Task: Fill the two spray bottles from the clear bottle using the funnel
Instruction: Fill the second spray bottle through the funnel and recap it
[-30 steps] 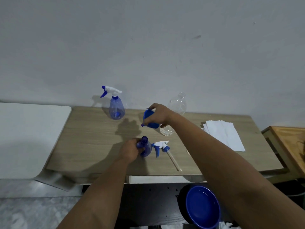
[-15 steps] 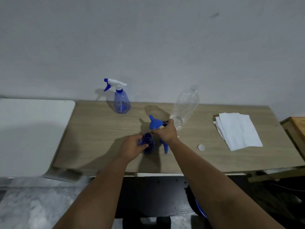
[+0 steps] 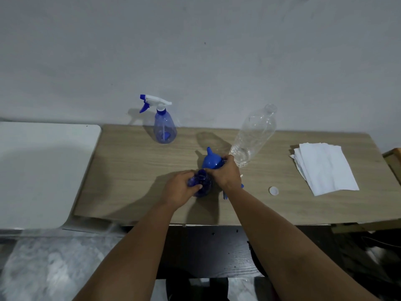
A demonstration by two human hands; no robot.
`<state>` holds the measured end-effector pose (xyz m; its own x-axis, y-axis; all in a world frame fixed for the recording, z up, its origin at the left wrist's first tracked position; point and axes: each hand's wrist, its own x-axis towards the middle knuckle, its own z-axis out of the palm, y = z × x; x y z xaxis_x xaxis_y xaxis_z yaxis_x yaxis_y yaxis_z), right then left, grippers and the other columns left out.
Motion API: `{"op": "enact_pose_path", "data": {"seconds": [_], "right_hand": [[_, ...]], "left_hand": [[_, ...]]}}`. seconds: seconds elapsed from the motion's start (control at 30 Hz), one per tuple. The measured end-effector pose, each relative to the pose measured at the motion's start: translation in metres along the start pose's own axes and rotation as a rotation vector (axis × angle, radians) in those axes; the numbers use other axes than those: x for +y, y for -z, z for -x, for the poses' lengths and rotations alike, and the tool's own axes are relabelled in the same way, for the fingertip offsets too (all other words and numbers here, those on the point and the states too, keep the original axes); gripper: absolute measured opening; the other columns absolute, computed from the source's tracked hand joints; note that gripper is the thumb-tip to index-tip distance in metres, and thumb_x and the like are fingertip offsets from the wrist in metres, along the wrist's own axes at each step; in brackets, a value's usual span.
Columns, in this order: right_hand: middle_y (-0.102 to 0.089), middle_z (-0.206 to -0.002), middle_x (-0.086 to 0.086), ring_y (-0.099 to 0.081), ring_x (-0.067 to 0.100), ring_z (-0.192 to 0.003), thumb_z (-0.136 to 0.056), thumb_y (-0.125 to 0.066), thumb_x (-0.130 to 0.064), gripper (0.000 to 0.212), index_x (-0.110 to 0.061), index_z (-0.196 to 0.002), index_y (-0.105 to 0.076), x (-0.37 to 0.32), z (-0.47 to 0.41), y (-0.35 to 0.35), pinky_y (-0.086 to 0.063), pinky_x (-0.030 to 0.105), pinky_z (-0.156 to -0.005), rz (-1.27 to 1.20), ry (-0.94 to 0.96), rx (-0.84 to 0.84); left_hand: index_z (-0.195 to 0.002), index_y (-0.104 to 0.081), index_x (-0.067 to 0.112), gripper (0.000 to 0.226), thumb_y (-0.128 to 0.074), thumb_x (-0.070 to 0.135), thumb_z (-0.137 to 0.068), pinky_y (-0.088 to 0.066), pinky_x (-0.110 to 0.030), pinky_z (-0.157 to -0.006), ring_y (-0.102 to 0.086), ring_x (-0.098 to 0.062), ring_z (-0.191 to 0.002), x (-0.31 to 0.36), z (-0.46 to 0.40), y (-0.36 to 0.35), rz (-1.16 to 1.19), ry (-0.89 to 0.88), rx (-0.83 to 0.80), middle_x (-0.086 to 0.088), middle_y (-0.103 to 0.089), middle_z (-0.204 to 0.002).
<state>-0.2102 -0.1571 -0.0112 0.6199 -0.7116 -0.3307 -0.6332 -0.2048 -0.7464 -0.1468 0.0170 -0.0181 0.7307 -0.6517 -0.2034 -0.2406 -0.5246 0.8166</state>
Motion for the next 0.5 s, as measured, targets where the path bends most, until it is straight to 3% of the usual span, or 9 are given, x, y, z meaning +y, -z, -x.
{"op": "enact_pose_path", "data": {"seconds": [0.13,0.23,0.4,0.5], "right_hand": [[-0.058,-0.131,0.004,-0.063,0.027,-0.115,-0.070,-0.090,-0.042,0.083,-0.020,-0.138,-0.049,-0.002,-0.003,0.003,-0.051,0.038,-0.090,0.150,-0.016,-0.013],[-0.063,-0.129,0.005,-0.064,0.030,-0.115,-0.076,-0.083,-0.042,0.074,-0.019,-0.138,-0.050,-0.006,0.001,0.006,-0.054,0.044,-0.095,0.277,-0.022,-0.020],[-0.073,-0.109,0.007,-0.071,0.030,-0.099,-0.093,-0.064,-0.020,0.033,-0.019,-0.126,-0.066,-0.008,0.012,0.021,-0.056,0.037,-0.079,0.489,0.030,0.018],[-0.072,-0.111,0.005,-0.070,0.029,-0.101,-0.091,-0.066,-0.013,0.028,-0.018,-0.118,-0.070,0.000,0.019,0.037,-0.052,0.035,-0.078,0.522,0.029,0.027]], "left_hand": [[-0.102,-0.070,0.025,0.040,-0.067,0.048,-0.069,-0.054,-0.045,-0.085,-0.066,-0.016,-0.092,-0.002,0.001,-0.001,0.011,0.000,-0.007,0.007,-0.070,-0.098],[-0.109,-0.071,0.023,0.036,-0.074,0.035,-0.075,-0.054,-0.043,-0.088,-0.066,-0.016,-0.095,0.000,0.003,-0.003,0.008,0.002,0.015,0.006,-0.070,-0.103],[-0.114,-0.070,0.019,0.034,-0.077,0.019,-0.081,-0.052,-0.041,-0.091,-0.065,-0.018,-0.097,0.005,0.007,-0.007,0.006,0.008,0.055,0.002,-0.071,-0.107],[-0.116,-0.069,0.021,0.036,-0.076,0.017,-0.081,-0.052,-0.042,-0.092,-0.065,-0.019,-0.099,0.009,0.013,-0.009,0.029,0.026,0.050,0.000,-0.072,-0.107]]}}
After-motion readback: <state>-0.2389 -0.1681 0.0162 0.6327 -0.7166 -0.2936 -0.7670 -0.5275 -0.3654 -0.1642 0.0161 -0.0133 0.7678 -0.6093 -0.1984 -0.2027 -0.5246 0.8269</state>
